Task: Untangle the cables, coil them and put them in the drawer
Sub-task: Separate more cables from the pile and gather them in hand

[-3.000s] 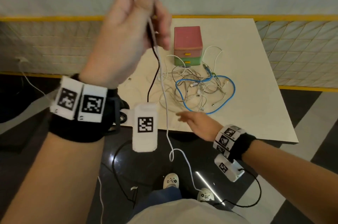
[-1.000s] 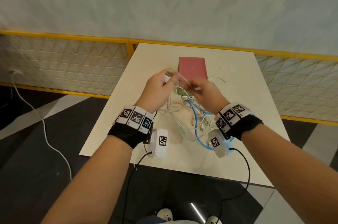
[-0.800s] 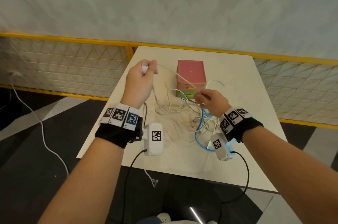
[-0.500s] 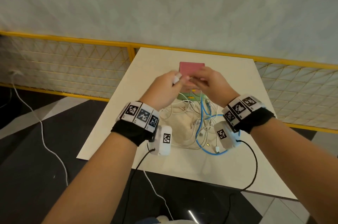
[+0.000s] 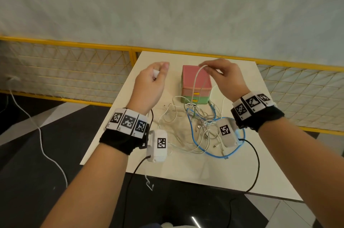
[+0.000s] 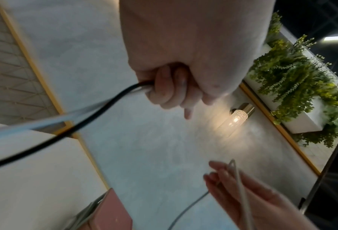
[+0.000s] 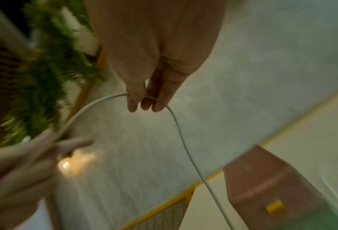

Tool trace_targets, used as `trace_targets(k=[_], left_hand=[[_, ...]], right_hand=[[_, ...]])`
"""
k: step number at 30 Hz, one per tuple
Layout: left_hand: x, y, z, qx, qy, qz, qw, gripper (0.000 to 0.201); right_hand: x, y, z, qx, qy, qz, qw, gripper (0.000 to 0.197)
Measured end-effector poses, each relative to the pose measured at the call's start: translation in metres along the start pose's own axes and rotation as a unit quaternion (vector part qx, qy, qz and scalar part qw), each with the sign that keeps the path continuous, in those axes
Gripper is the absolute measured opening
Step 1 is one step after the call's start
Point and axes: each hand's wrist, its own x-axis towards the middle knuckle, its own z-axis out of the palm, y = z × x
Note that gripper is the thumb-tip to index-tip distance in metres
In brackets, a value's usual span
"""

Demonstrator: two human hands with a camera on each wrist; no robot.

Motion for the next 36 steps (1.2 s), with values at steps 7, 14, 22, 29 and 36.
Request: trace_targets(k=[7,14,22,29,36], left_hand=[[0.0,0.035,0.018,-0.003,-0.152,0.009,0.988,0.028],[-0.02,0.016,0.021,0.02,-0.201,0.03,0.979,0.028],[-0.046,-0.012,0.025,0.069,-0.308,-0.014,0.949,0.02],[-0.036,-0.01,0.018,-0.237,-0.126,-0.182,0.946,0.031],[-0.038,0.011,0.022,-0.301,-0.169,-0.194,0.918,0.038]], right_hand=[[-0.003,-0.045,0.012,-0.109,-0.046,-0.195,0.974,0.017],[-0.015,-0.018,0.006,-0.18,0.038,0.016,0.983,0.019],[-0.038,-0.017,0.021,0.156,-0.02,0.167,0.973,0.028],[-0.07,-0.028,0.028,0.115,-0.097,0.064,0.987,0.043],[-0.105,-0.05,0.026,0.073,-0.226,0.05,0.97,0.038]])
